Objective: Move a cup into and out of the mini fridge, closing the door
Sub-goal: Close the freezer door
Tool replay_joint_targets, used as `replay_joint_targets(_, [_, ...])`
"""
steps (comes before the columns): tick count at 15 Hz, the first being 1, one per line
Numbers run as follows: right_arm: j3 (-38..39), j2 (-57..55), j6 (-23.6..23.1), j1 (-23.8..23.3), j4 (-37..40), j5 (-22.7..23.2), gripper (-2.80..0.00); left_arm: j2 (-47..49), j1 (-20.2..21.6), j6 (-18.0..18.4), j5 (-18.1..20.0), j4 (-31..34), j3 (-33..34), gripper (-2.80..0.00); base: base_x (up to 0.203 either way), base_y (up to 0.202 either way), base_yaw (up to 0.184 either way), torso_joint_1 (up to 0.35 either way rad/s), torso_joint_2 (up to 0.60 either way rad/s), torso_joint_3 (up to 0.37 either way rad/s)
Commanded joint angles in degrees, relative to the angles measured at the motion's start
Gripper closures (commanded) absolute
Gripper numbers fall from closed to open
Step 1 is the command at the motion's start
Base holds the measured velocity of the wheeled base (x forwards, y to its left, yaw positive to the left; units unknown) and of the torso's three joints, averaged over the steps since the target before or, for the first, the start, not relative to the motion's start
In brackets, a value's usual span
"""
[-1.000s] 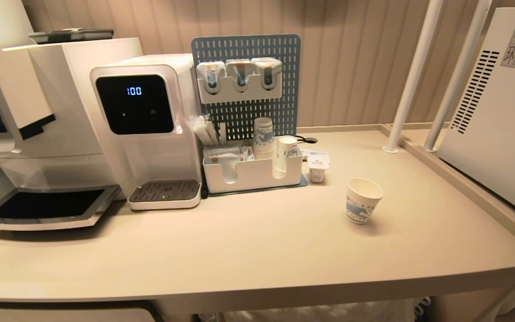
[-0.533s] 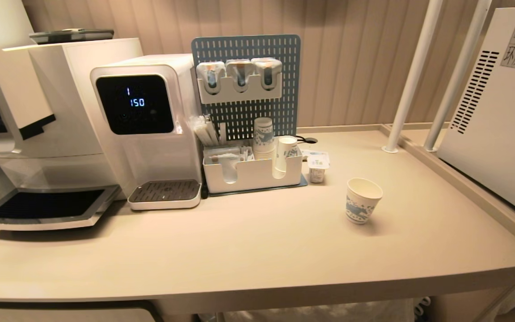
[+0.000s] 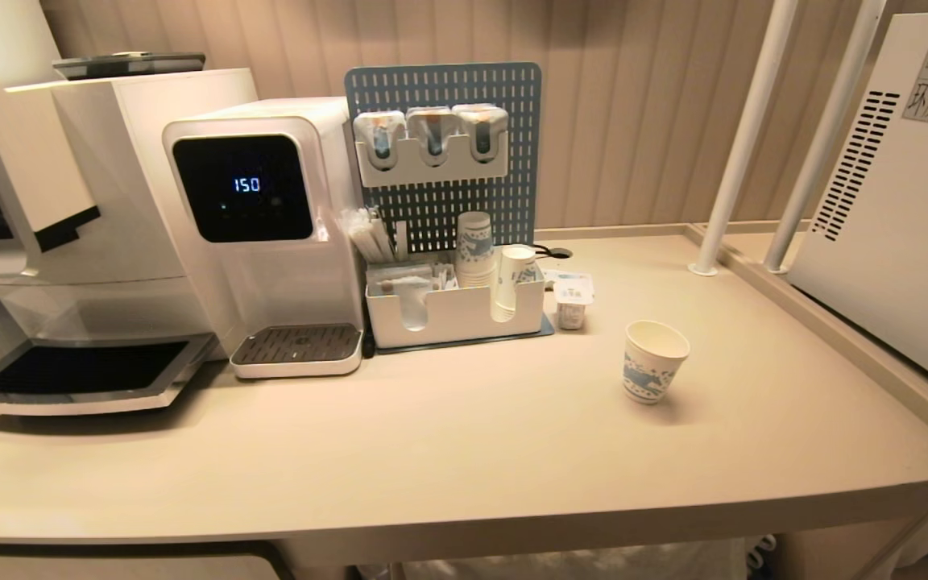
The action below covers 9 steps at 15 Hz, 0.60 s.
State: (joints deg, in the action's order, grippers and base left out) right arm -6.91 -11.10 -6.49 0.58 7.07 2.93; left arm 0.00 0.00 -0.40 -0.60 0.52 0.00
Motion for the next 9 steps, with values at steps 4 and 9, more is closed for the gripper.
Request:
replay_joint_targets(4, [6.87, 11.21, 0.21, -0.69, -6.0, -2.05, 0.0, 0.0, 0.0, -0.04, -0.02, 0.0, 0.09, 0.0, 0.0, 0.0, 0.0, 0.0, 0.0, 0.0])
replay_joint_targets(9, [7.97, 11.01, 0.0, -0.76, -6.79, -2.32, 0.0, 0.0, 0.0, -0.04, -0.02, 0.0, 0.09, 0.0, 0.0, 0.0, 0.0, 0.0, 0.0, 0.0])
